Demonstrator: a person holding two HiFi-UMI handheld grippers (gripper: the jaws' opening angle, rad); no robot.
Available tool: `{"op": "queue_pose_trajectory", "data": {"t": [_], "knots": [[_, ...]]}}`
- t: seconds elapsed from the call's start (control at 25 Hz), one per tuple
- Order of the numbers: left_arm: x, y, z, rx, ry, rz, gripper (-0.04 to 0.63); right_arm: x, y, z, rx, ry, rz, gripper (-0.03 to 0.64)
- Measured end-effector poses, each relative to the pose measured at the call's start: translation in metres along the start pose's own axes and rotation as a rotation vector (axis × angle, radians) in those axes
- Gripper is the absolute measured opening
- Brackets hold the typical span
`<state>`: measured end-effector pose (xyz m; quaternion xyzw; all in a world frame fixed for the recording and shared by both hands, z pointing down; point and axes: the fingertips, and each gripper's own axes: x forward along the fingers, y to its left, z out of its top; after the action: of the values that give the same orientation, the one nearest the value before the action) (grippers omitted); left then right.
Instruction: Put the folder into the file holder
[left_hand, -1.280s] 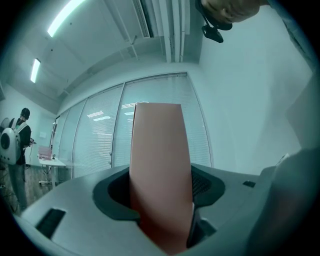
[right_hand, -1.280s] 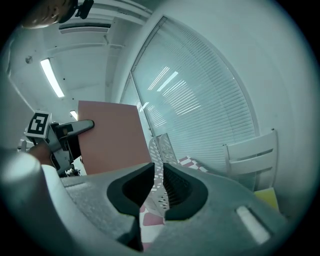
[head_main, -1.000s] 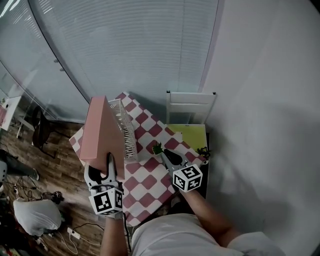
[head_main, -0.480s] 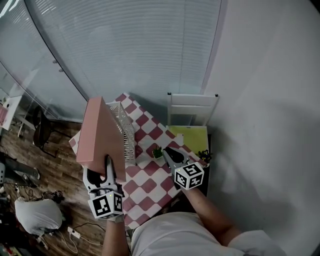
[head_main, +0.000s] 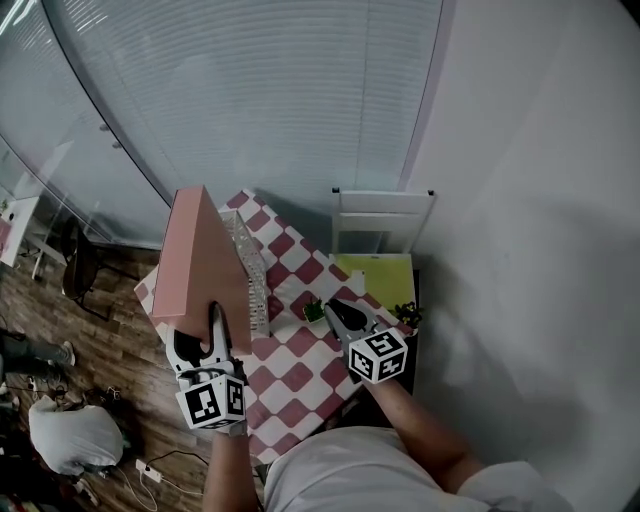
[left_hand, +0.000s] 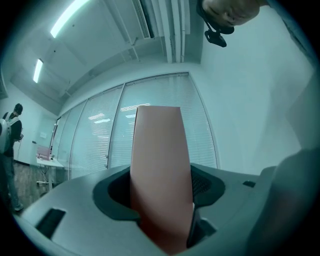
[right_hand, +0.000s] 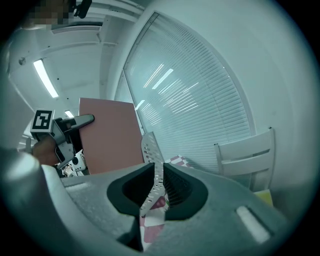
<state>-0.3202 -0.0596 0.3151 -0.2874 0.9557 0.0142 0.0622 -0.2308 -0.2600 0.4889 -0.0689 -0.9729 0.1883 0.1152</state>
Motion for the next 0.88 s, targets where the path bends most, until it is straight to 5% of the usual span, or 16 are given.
{"op": "queue_pose_trajectory", "data": {"t": [0.88], "knots": [[0.046, 0.017, -0.047, -0.038, -0.036, -0.046, 0.27, -0.023, -0.013, -0.034, 0.004, 0.063, -0.101, 0.038]]}}
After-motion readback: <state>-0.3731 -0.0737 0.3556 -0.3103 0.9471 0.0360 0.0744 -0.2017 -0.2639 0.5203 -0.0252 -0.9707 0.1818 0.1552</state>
